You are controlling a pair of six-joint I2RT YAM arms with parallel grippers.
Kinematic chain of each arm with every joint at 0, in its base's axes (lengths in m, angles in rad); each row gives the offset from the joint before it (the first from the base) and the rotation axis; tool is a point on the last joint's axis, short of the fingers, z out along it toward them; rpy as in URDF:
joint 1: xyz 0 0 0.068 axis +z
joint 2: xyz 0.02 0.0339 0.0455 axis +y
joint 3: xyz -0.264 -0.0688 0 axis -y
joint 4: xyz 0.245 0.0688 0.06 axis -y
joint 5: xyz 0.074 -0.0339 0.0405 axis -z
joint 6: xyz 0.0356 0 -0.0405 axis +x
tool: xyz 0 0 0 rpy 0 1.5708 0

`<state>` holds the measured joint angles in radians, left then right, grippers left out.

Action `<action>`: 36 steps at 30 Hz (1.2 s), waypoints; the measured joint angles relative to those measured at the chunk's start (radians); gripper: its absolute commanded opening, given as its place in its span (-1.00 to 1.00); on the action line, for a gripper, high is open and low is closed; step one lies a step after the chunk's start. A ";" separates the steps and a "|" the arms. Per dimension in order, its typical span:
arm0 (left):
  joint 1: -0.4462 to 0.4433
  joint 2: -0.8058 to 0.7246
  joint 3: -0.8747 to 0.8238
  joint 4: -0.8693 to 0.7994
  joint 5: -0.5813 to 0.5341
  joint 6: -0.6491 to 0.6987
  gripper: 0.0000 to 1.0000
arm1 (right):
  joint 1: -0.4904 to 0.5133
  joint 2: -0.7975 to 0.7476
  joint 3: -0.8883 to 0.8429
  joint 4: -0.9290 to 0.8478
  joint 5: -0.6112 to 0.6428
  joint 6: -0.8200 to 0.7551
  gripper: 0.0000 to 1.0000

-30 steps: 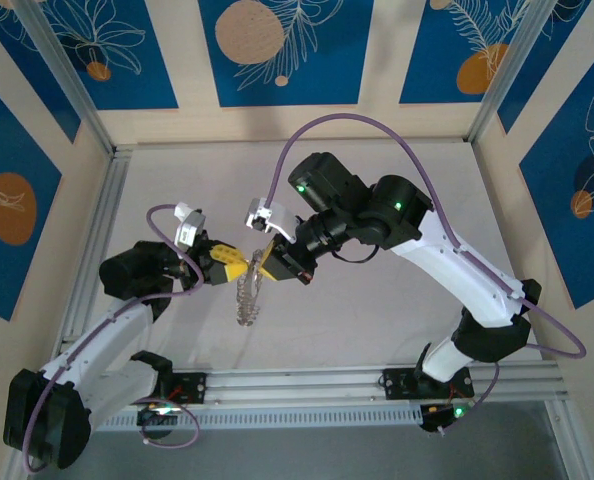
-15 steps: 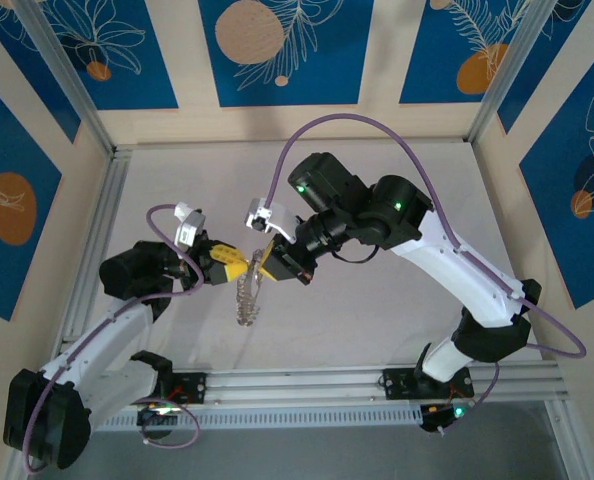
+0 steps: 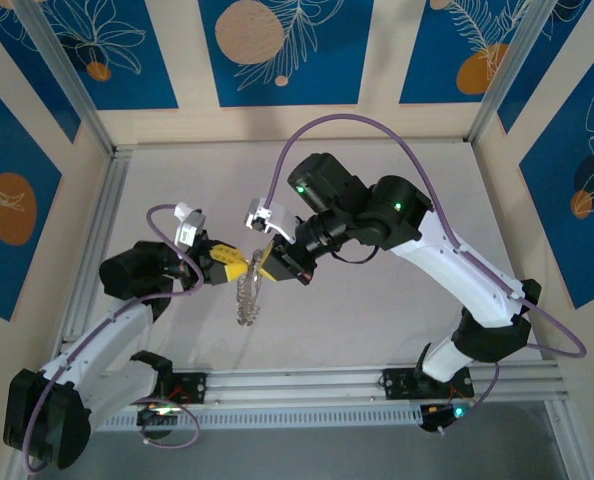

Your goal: Put the keys on the keyring

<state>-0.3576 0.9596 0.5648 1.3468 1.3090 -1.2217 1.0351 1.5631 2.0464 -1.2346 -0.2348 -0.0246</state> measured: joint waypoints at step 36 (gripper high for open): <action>0.000 0.000 0.000 0.000 0.000 0.000 -1.00 | -0.006 -0.015 -0.032 0.038 0.007 0.008 -1.00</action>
<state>-0.3576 0.9596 0.5648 1.3468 1.3090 -1.2217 1.0290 1.5482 2.0148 -1.1969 -0.2279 -0.0170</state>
